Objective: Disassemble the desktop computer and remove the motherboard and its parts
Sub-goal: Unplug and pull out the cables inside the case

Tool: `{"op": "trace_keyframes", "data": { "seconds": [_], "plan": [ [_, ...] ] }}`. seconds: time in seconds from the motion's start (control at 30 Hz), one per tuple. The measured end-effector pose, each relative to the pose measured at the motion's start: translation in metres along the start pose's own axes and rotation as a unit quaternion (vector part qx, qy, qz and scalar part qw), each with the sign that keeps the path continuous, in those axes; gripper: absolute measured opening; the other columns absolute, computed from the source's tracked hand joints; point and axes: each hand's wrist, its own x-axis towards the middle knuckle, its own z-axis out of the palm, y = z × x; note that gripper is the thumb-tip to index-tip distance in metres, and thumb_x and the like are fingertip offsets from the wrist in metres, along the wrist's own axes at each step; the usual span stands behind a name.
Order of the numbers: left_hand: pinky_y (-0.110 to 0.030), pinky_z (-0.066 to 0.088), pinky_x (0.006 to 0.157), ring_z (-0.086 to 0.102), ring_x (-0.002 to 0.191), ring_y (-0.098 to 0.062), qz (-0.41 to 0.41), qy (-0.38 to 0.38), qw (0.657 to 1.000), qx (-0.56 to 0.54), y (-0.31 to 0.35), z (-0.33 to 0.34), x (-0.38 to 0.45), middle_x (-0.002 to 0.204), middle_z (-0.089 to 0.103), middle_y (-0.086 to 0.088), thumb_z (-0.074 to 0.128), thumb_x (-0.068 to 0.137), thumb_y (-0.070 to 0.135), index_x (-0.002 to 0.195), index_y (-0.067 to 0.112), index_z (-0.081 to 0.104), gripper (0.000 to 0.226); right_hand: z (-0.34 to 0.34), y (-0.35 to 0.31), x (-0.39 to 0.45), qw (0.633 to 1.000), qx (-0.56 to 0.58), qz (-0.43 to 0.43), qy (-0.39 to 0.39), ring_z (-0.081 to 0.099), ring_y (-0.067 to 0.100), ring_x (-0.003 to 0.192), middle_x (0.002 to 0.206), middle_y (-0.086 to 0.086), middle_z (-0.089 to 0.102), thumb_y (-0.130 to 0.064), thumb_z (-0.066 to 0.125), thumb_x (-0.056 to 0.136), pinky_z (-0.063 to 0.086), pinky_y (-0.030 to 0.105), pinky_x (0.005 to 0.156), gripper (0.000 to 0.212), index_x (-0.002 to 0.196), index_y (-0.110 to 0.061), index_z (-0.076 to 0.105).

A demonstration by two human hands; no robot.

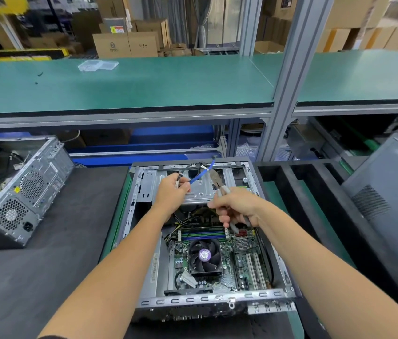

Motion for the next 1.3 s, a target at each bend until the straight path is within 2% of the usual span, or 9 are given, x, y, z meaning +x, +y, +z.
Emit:
{"op": "trace_keyframes", "data": {
  "seconds": [0.13,0.3,0.43,0.57,0.67,0.83,1.0,1.13,1.3],
  "plan": [
    [-0.026,0.041,0.064,0.050,0.063,-0.010,-0.015,-0.007,0.999,-0.036,0.000,-0.002,0.001,0.071,0.061,0.004,0.054,0.092,0.006,0.091,0.010,0.060,0.007,0.003,0.006,-0.001,1.000,-0.002,-0.014,0.027,0.051,0.022,0.054,0.062,0.008,0.053,-0.012,0.063,0.090,0.052,0.035,0.057,0.017,0.084,-0.007,0.048],
    [-0.027,0.037,0.060,0.044,0.056,-0.010,-0.013,-0.018,0.995,-0.092,0.003,-0.003,-0.002,0.063,0.055,0.006,0.063,0.091,0.023,0.085,0.013,0.060,0.012,-0.002,0.001,0.001,0.997,0.001,-0.043,0.061,0.066,0.025,0.082,0.088,0.012,0.068,-0.007,0.059,0.091,0.054,0.044,0.091,0.012,0.103,-0.008,0.058],
    [-0.026,0.036,0.060,0.043,0.055,-0.007,0.000,-0.014,0.991,-0.131,0.010,-0.004,-0.004,0.062,0.050,0.010,0.068,0.088,0.029,0.083,0.018,0.059,0.016,-0.004,-0.001,-0.002,0.996,0.000,-0.059,0.060,0.066,0.020,0.078,0.082,0.007,0.066,-0.002,0.064,0.084,0.053,0.037,0.084,0.015,0.095,-0.011,0.061],
    [-0.027,0.038,0.069,0.045,0.067,-0.007,0.000,-0.006,0.991,-0.135,0.019,-0.008,-0.002,0.080,0.055,0.006,0.069,0.087,0.030,0.104,0.016,0.062,0.023,-0.005,-0.006,-0.001,0.987,0.010,-0.103,0.127,0.052,0.024,0.059,0.059,0.007,0.053,0.000,0.053,0.086,0.040,0.038,0.068,0.020,0.071,-0.012,0.052],
    [-0.024,0.031,0.053,0.034,0.047,-0.005,-0.004,0.025,0.989,-0.142,0.020,-0.006,-0.002,0.053,0.041,0.012,0.057,0.095,0.030,0.081,0.019,0.065,0.020,-0.005,-0.012,0.002,0.978,0.032,-0.115,0.169,0.047,0.019,0.050,0.052,0.003,0.047,0.000,0.048,0.090,0.037,0.036,0.060,0.016,0.079,-0.010,0.056],
    [-0.030,0.038,0.060,0.045,0.056,-0.012,0.016,0.143,0.986,-0.081,0.029,-0.006,0.005,0.064,0.053,0.000,0.048,0.099,0.028,0.071,0.018,0.058,0.032,-0.004,-0.015,0.003,0.976,0.049,-0.116,0.177,0.047,0.020,0.050,0.052,0.002,0.049,-0.002,0.051,0.091,0.039,0.032,0.056,0.011,0.084,-0.008,0.058],
    [-0.013,0.039,0.048,0.043,0.039,-0.005,0.128,0.044,0.987,-0.090,0.056,-0.019,0.014,0.044,0.052,0.004,0.049,0.099,0.026,0.071,0.012,0.060,0.033,-0.004,-0.013,0.007,0.975,0.029,-0.111,0.190,0.047,0.018,0.051,0.058,0.004,0.049,-0.006,0.053,0.093,0.043,0.024,0.046,0.010,0.084,-0.009,0.057],
    [-0.018,0.043,0.053,0.053,0.048,-0.005,0.150,0.119,0.981,-0.014,0.059,-0.012,0.021,0.056,0.058,0.004,0.050,0.098,0.026,0.072,0.015,0.060,0.031,-0.005,-0.018,0.011,0.971,0.029,-0.129,0.201,0.046,0.017,0.053,0.062,0.003,0.050,-0.007,0.054,0.093,0.042,0.027,0.051,0.008,0.091,-0.009,0.062],
    [-0.027,0.047,0.063,0.058,0.059,-0.012,0.117,0.207,0.970,-0.041,0.053,-0.023,0.038,0.069,0.065,0.007,0.044,0.102,0.029,0.078,0.022,0.056,0.028,-0.010,-0.023,0.013,0.967,0.001,-0.131,0.220,0.042,0.014,0.054,0.065,0.003,0.051,-0.004,0.055,0.091,0.039,0.027,0.055,0.011,0.086,-0.011,0.062]
  ]
}}
